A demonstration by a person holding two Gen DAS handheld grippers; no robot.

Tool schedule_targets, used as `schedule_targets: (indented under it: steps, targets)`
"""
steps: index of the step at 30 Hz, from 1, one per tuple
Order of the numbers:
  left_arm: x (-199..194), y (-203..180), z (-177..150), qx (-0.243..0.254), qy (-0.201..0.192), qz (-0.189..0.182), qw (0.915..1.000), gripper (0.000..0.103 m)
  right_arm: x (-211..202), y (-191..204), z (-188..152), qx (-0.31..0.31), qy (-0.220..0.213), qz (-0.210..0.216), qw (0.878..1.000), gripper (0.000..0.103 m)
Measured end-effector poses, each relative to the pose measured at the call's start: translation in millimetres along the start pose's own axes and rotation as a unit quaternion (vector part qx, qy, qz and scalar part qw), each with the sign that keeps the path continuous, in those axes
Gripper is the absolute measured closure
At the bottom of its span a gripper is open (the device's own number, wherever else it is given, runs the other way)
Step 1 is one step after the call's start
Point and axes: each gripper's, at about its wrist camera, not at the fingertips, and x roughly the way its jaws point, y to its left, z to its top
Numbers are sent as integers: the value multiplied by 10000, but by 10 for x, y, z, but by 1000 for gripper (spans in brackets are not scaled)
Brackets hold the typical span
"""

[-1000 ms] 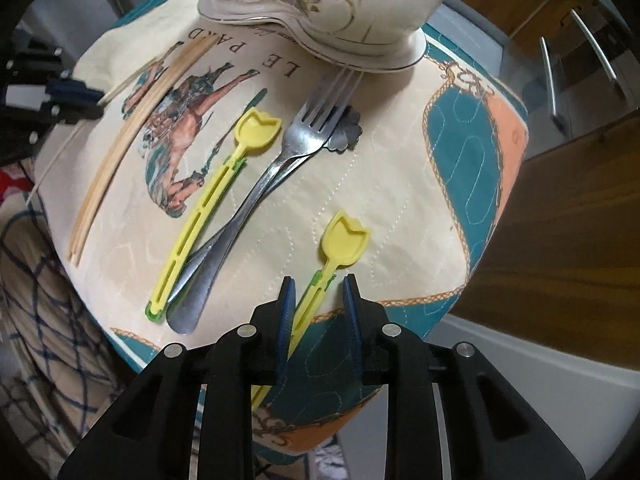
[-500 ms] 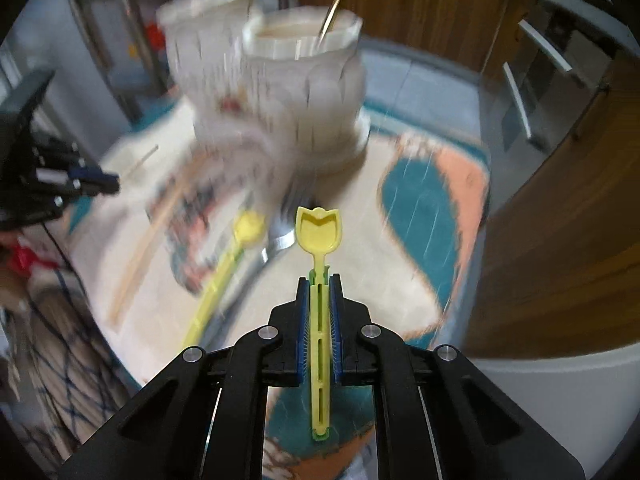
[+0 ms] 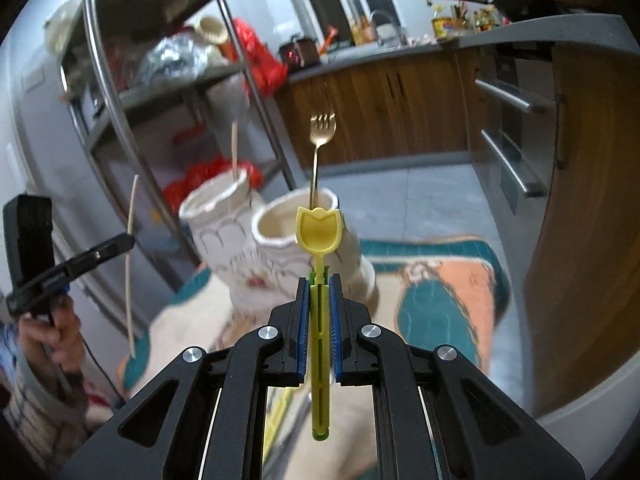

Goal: Organize utensils
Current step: 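Grasp the chopstick with the left tool while the right tool grasps the yellow spoon, lift, then lower the chopstick into the taller vase while the right tool lowers the spoon into the shorter vase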

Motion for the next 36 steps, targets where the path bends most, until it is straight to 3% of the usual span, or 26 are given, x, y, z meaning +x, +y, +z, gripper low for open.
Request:
schedule_targets:
  steps: [4,8,19,30,36]
  targets:
    - [-27,-20,123,-76,-637,16,9979,99,-33,40,61,152,-588,164,9980,92]
    - [-37,13,302,-399,-1382,4,9896,99,-8,34,158,180,-1007,227,9945,92]
    - [66,-186,609,-229,-2487,223,9680,99,203,258,536,-187,-1568,95,9874,92]
    - [254,-204,643,-269,-2875,622,9554,99,331,333,682,-290,-1795,127,9832,92]
    - [448,-214,524,-196,-2668,700,9610,99,476,312,639,-296,-1743,43,9842,92]
